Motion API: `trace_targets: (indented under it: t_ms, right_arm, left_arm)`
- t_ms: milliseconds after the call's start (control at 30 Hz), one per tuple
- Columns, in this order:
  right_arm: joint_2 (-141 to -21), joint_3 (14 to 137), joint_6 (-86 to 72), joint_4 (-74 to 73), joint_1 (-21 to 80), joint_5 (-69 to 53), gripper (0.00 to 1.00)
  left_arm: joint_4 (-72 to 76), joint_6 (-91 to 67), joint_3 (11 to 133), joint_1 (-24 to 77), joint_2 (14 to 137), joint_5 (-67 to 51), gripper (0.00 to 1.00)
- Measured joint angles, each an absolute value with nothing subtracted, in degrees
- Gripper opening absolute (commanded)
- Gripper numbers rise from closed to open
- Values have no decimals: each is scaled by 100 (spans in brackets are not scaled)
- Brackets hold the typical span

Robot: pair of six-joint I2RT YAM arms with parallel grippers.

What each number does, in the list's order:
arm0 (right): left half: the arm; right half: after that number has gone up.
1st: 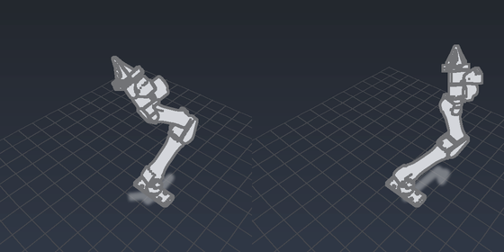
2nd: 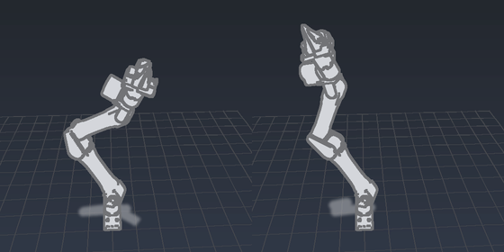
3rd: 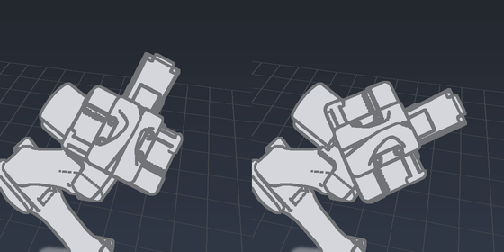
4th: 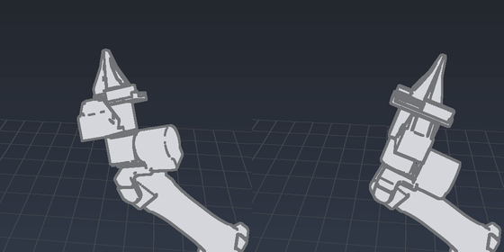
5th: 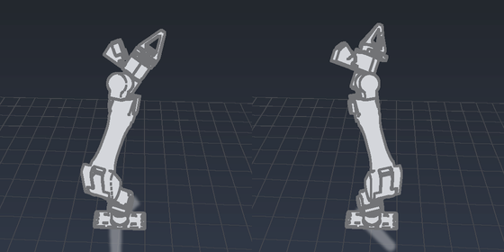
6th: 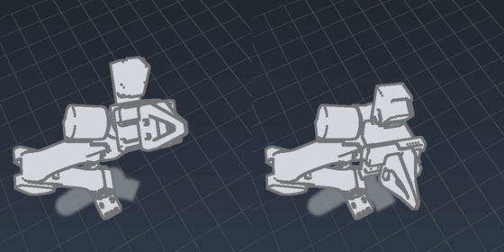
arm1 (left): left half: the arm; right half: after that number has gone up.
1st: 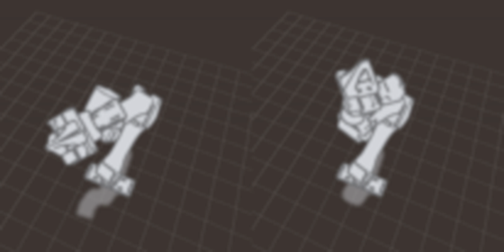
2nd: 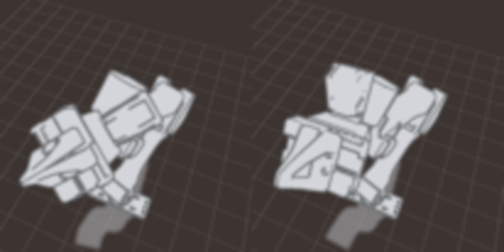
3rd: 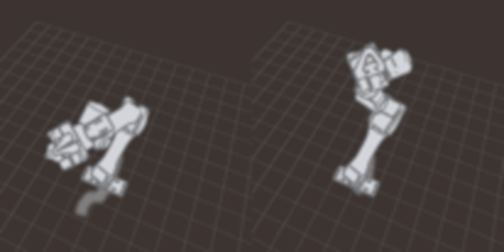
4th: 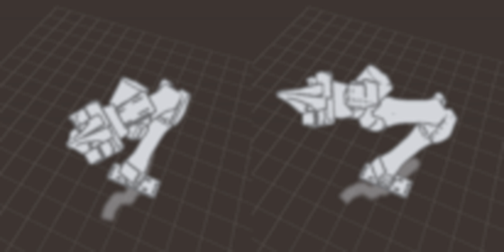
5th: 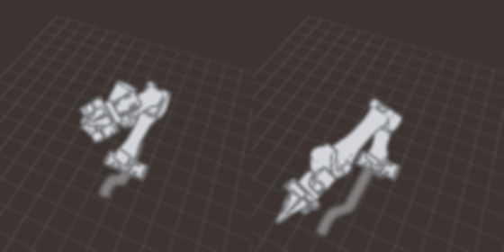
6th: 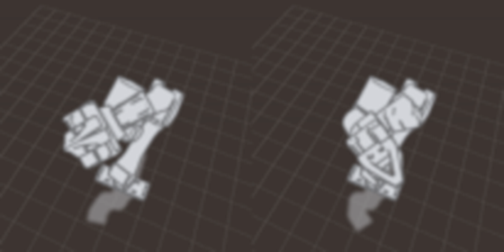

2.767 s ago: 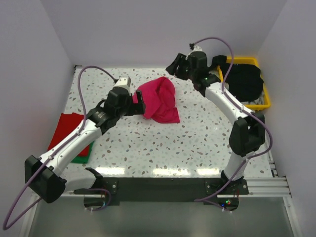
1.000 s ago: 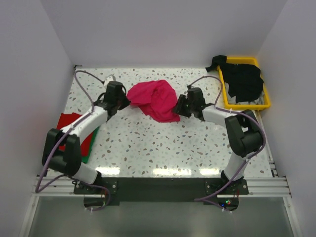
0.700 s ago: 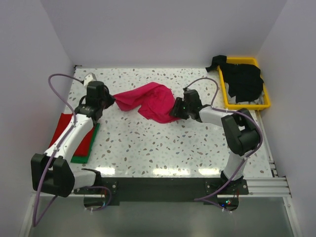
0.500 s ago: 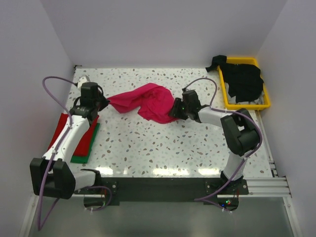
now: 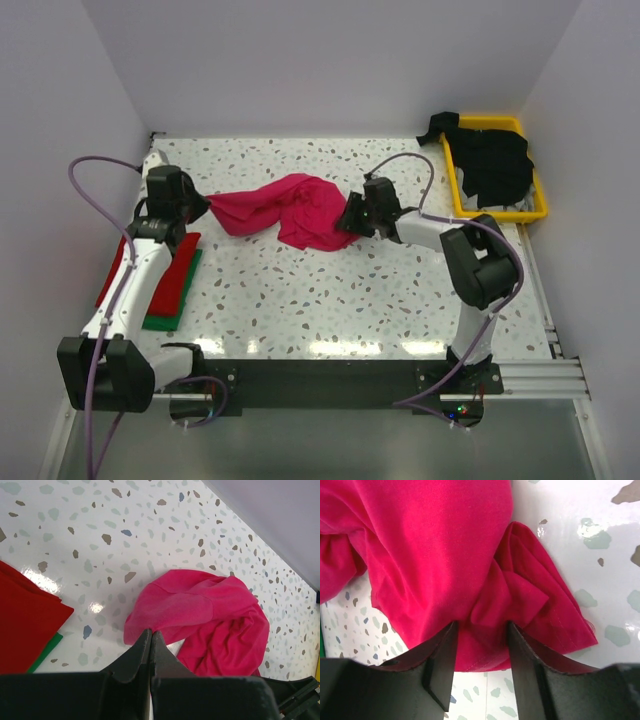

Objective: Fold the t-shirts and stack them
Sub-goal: Flatten the tshirt out

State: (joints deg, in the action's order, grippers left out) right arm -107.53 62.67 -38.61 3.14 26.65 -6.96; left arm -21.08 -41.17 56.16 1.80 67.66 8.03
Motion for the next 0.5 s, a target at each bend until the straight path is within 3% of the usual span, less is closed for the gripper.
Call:
trace_targets:
  t_ms: [33,133,200,500]
  right_arm:
    - [-10812,6300,-3863,314,2685,-698,43]
    - [-10895,6329,-3874,290,2731,-676,12]
    - [-10914,6348,-3876,246,2740,-650,3]
    - [-10245,6672,-3485,-744,2733,276,0]
  left_arm:
    - [-2110,-4110,5621,174,6770,777,0]
    - [-2112,-4086,5699,161,6827,718,0]
    - [-2115,-4082,5776,154,6862,676,0]
    - [-2178,-3977,6497,152,6923,620,0]
